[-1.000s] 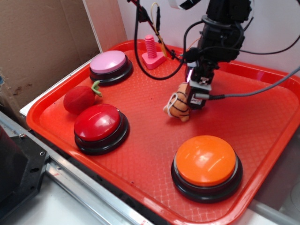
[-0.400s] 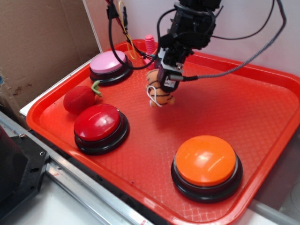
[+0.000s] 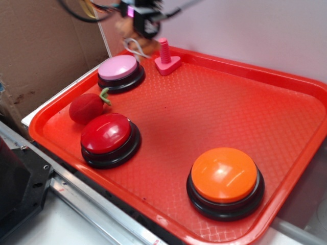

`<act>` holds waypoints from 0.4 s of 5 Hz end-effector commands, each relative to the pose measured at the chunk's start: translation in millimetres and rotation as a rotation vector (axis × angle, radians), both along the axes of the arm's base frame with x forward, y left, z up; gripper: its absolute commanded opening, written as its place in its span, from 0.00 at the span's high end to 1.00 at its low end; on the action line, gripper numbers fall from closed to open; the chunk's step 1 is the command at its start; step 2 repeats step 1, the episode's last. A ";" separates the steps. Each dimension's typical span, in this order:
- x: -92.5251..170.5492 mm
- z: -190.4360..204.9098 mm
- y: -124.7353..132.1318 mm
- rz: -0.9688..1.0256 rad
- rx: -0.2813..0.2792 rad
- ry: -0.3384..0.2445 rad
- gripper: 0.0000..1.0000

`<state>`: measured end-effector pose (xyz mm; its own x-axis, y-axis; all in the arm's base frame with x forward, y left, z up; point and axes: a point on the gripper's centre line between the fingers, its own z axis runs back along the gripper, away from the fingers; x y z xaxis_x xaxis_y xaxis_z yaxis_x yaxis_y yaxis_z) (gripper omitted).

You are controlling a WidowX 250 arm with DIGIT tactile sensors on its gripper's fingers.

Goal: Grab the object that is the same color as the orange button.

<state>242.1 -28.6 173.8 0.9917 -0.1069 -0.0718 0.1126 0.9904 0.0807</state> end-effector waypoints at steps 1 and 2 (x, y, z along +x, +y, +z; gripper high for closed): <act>-71.8 102.4 -0.5 0.173 -0.032 -0.228 1.00; -71.8 102.4 -0.5 0.173 -0.032 -0.228 1.00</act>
